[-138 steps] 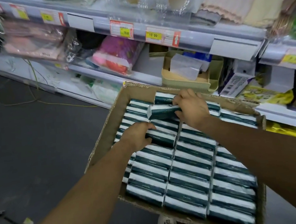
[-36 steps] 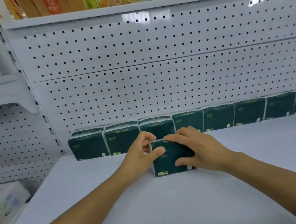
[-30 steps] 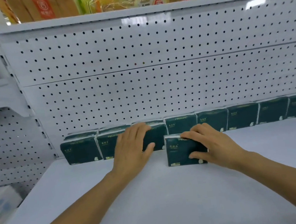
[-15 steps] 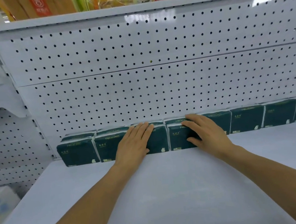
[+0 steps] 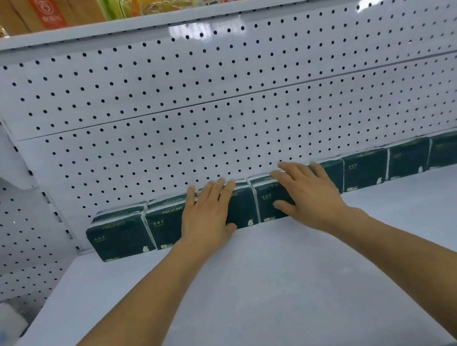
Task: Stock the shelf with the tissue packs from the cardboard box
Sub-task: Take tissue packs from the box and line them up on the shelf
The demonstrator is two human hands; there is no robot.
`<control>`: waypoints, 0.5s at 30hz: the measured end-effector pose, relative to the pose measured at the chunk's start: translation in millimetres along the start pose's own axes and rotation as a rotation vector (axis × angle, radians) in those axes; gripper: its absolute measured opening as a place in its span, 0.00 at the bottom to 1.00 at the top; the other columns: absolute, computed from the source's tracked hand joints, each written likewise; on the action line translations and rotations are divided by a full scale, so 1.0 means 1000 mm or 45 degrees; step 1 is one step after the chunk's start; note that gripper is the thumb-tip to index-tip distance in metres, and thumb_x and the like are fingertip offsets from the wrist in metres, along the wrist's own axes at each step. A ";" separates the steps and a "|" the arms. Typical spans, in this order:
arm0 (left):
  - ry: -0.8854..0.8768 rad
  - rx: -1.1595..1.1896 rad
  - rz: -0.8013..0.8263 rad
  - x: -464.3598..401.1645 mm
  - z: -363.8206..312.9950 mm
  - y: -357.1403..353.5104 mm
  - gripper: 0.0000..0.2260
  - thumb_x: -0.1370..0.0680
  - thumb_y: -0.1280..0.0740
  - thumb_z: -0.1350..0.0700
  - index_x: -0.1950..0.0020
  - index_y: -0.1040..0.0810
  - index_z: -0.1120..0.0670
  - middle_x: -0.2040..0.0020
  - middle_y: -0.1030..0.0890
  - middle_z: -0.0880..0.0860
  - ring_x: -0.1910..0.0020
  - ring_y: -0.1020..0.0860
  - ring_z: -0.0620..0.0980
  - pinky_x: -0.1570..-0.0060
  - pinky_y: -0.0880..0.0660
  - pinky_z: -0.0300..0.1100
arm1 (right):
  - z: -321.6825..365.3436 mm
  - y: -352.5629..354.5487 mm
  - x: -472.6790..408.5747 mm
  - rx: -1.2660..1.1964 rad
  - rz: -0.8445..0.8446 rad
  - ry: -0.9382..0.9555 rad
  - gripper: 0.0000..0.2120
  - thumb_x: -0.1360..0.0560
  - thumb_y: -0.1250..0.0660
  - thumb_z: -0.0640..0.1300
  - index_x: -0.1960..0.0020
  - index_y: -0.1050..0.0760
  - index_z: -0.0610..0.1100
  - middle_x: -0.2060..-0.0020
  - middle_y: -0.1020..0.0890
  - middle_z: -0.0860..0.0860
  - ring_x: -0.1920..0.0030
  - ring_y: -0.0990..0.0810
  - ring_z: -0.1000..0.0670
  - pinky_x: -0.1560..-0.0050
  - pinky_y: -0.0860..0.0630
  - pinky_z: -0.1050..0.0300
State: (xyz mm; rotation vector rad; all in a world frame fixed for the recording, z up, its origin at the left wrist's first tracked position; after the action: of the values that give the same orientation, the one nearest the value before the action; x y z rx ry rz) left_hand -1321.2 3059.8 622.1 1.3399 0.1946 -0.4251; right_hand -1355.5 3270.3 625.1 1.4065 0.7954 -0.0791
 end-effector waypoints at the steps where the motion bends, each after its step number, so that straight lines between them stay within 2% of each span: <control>1: 0.011 0.024 -0.011 0.005 0.000 0.010 0.39 0.21 0.37 0.41 0.20 0.59 0.48 0.19 0.52 0.49 0.21 0.52 0.50 0.24 0.60 0.55 | 0.008 0.012 0.004 -0.021 -0.026 -0.015 0.29 0.22 0.38 0.58 0.25 0.40 0.50 0.25 0.38 0.50 0.25 0.40 0.47 0.25 0.50 0.42; 3: 0.028 0.089 -0.071 0.022 0.000 0.032 0.38 0.21 0.38 0.40 0.20 0.59 0.47 0.19 0.51 0.48 0.21 0.50 0.49 0.23 0.56 0.54 | 0.022 0.037 0.017 -0.082 -0.098 -0.037 0.29 0.22 0.38 0.57 0.24 0.40 0.51 0.25 0.37 0.51 0.26 0.38 0.47 0.26 0.46 0.42; 5: 0.065 0.197 -0.181 0.046 -0.001 0.055 0.37 0.21 0.38 0.40 0.20 0.56 0.46 0.20 0.47 0.47 0.23 0.44 0.49 0.24 0.47 0.51 | 0.036 0.057 0.035 -0.150 -0.198 -0.045 0.29 0.23 0.36 0.55 0.25 0.39 0.50 0.27 0.33 0.49 0.30 0.32 0.46 0.32 0.34 0.43; 7: 0.120 0.299 -0.297 0.076 -0.003 0.075 0.35 0.22 0.36 0.41 0.20 0.50 0.45 0.22 0.40 0.47 0.28 0.34 0.50 0.31 0.35 0.50 | 0.050 0.074 0.058 -0.181 -0.302 -0.016 0.29 0.24 0.33 0.54 0.26 0.36 0.48 0.31 0.28 0.48 0.37 0.25 0.44 0.44 0.26 0.45; 9: 0.142 0.325 -0.390 0.110 -0.007 0.087 0.33 0.23 0.33 0.42 0.22 0.42 0.46 0.26 0.32 0.48 0.33 0.27 0.52 0.38 0.28 0.51 | 0.064 0.085 0.084 -0.163 -0.363 0.025 0.29 0.26 0.32 0.54 0.28 0.33 0.46 0.35 0.24 0.48 0.42 0.22 0.44 0.49 0.23 0.47; 11: 0.150 0.271 -0.451 0.146 -0.011 0.093 0.33 0.25 0.31 0.43 0.23 0.37 0.49 0.29 0.27 0.51 0.35 0.25 0.54 0.38 0.28 0.53 | 0.077 0.092 0.112 -0.161 -0.384 0.059 0.29 0.26 0.32 0.54 0.28 0.33 0.46 0.36 0.23 0.47 0.42 0.21 0.43 0.48 0.23 0.47; 15: 0.168 0.197 -0.476 0.227 -0.026 0.101 0.33 0.26 0.30 0.43 0.24 0.35 0.51 0.31 0.26 0.54 0.36 0.26 0.56 0.37 0.29 0.55 | 0.105 0.105 0.174 -0.198 -0.361 0.141 0.26 0.22 0.37 0.55 0.28 0.33 0.45 0.35 0.24 0.46 0.39 0.23 0.43 0.45 0.25 0.46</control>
State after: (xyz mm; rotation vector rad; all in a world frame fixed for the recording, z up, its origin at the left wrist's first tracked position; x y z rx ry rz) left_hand -1072.0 3060.0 621.3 1.4883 0.5360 -0.6769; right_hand -1126.9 3267.6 615.5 1.1523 1.0676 -0.1561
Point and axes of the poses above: each hand's wrist, its own x-axis away from the middle knuckle, its own y-axis out of the back of the hand, z = x × y, the point moved 3 cm from there along -x, towards the middle knuckle
